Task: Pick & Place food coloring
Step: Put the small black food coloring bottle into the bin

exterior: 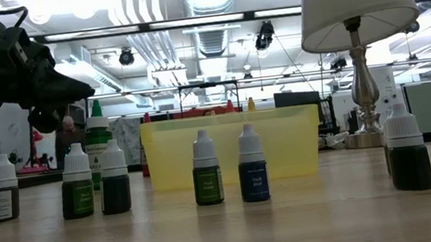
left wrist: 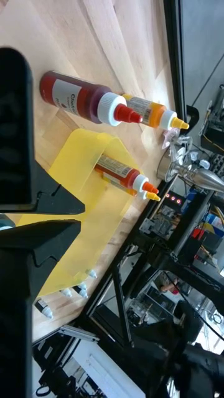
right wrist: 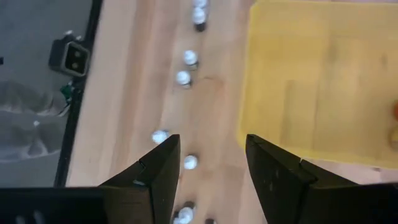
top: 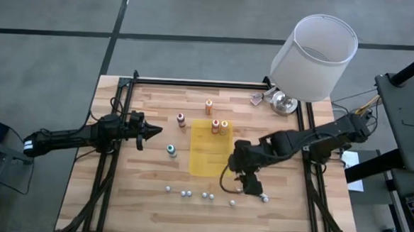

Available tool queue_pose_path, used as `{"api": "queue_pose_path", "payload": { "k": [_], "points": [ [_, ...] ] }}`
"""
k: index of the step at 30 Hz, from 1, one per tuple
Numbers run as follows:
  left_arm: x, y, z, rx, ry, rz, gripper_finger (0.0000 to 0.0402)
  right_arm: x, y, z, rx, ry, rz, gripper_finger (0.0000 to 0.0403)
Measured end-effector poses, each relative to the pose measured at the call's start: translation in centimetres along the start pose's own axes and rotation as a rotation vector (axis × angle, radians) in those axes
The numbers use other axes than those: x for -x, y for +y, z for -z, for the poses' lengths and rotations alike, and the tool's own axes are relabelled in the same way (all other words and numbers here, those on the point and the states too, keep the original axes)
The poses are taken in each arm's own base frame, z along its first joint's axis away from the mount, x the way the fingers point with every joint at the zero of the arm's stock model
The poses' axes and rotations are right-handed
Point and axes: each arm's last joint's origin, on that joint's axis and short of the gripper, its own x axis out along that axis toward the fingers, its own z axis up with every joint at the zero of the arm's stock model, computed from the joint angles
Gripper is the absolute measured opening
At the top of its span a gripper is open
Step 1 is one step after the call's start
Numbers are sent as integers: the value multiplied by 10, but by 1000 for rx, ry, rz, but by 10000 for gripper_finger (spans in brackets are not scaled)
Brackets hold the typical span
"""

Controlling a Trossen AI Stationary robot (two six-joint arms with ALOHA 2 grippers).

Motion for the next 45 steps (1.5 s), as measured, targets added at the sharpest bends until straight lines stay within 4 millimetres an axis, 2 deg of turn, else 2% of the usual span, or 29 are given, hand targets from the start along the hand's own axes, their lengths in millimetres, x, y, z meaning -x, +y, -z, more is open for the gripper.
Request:
{"api": "queue_pose_path", "payload": {
  "k": [10,17,23,31,45],
  "points": [
    [0,0,0,0,0,0,0,5,-53,-9,-45,-25,82,173],
    [0,0,0,0,0,0,0,6,-73,-15,-59,-73,112,173],
    [0,0,0,0,0,0,0,-6,-92,-24,-151,-119,133,173],
    [0,0,0,0,0,0,0,-14,-97,-37,-193,-219,124,173],
    [0,0,0,0,0,0,0,-14,-103,-37,-243,-238,178,173]
  ]
}}
